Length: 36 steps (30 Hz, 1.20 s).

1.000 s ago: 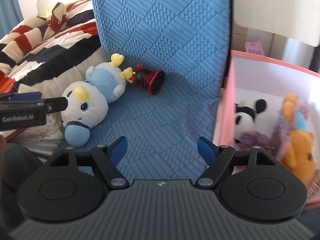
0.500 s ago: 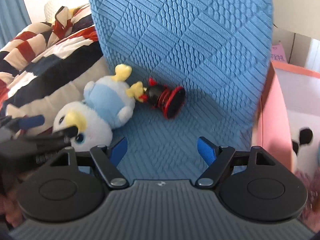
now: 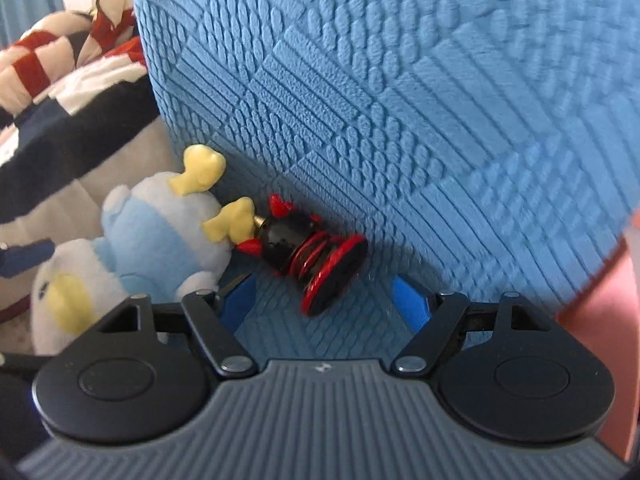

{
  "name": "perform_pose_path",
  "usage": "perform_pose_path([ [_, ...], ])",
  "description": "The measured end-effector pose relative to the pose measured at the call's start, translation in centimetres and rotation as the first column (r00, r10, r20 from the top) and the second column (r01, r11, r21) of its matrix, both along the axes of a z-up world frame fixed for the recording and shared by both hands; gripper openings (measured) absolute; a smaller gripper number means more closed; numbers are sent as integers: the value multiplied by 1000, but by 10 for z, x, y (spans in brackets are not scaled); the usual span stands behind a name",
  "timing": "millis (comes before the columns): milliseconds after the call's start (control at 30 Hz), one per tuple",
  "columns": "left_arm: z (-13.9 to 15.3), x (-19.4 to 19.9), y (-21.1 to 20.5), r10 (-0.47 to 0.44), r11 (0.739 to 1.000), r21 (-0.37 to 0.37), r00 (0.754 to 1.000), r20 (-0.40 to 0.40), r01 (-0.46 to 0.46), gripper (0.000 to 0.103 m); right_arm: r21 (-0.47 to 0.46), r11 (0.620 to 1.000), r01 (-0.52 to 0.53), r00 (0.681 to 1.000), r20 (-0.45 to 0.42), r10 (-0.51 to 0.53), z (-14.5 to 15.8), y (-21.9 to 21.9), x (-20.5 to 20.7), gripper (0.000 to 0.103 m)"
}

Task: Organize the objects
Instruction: 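Move left tool to the white-blue bird plush while right tool moves to the red-black figure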

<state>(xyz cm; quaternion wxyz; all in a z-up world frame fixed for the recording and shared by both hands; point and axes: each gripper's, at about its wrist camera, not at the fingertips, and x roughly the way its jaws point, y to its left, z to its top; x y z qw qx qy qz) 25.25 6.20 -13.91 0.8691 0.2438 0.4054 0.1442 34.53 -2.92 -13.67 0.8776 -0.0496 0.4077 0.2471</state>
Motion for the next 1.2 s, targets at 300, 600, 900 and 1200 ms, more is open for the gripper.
perform_pose_path([
  [300,-41,34,-6,-30,988,148,992,-124,48,92,149,986,79,984,-173,-52,-22,-15,23,39],
  [600,-65,44,-7,-38,965,247,982,-186,84,97,171,982,79,980,-194,-45,-22,-15,21,28],
  [900,-70,42,-4,-50,948,298,979,-196,108,98,106,992,74,983,-177,-55,-9,-16,0,24],
  [1200,-66,37,5,-61,948,295,975,-212,123,97,61,994,91,988,-128,-82,4,-26,-41,22],
])
